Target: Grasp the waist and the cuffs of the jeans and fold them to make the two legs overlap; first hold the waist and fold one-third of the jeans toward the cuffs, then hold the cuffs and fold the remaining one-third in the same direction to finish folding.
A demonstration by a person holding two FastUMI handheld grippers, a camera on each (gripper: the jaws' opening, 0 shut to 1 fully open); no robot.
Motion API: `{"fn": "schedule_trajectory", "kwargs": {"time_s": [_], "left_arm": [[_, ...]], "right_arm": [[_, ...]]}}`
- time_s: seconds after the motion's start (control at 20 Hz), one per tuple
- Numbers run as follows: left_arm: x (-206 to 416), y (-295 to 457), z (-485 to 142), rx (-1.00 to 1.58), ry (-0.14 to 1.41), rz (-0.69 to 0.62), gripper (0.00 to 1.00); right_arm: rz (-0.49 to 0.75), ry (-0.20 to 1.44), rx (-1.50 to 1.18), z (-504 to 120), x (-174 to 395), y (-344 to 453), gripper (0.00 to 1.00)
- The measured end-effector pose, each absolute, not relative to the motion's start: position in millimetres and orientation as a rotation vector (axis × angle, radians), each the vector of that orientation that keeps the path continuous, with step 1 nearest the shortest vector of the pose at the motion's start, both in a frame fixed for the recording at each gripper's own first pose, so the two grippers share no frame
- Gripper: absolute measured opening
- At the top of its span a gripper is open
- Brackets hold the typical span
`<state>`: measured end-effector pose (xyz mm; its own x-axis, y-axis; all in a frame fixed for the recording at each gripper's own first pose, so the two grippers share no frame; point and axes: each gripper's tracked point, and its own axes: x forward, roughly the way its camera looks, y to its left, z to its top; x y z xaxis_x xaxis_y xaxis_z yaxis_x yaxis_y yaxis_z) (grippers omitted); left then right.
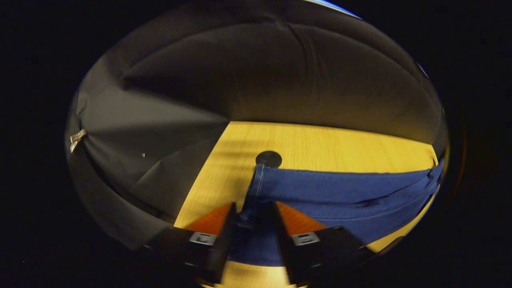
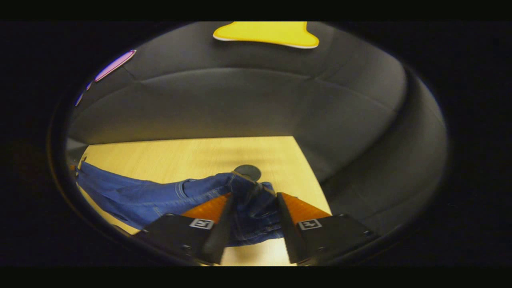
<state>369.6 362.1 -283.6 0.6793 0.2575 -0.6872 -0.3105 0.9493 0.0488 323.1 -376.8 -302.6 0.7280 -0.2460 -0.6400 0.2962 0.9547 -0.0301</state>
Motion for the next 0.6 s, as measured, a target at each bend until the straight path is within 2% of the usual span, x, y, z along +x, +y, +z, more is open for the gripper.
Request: {"fn": "schedule_trajectory", "kwargs": {"time_s": [0.1,0.2,0.25,0.3,0.4,0.45,0.5,0.55,0.6], "left_arm": [[375.4,352.0,-254.1,-0.086,0.625,0.303,1.0],[360.3,338.5,-223.5,-0.07,0.519,0.299,0.96],[348.0,325.3,-209.7,-0.054,0.483,0.295,0.96],[339.6,313.8,-197.1,-0.043,0.448,0.3,0.96],[311.9,282.5,-181.8,-0.04,0.411,0.274,0.97],[299.0,263.5,-177.4,-0.044,0.402,0.247,0.98],[288.6,247.9,-172.0,-0.051,0.392,0.233,0.97],[278.7,232.0,-171.4,-0.053,0.39,0.199,0.97],[267.7,211.7,-166.1,-0.05,0.385,0.178,0.97]], "right_arm": [[-0.367,0.605,0.107,-284.7,313.2,-390.2,0.88],[-0.41,0.528,0.154,-270.6,294.3,-392.7,0.92],[-0.433,0.492,0.178,-268.7,287.6,-393.3,0.9],[-0.453,0.466,0.204,-271.2,282.3,-392.0,0.96],[-0.466,0.436,0.254,-281.3,268.9,-390.0,0.97],[-0.474,0.439,0.258,-292.2,260.8,-388.2,0.92],[-0.485,0.446,0.257,-297.6,255.7,-387.8,0.92],[-0.488,0.455,0.263,-305.2,253.8,-387.1,0.98],[-0.485,0.457,0.279,-313.8,252.6,-384.6,0.99]]}}
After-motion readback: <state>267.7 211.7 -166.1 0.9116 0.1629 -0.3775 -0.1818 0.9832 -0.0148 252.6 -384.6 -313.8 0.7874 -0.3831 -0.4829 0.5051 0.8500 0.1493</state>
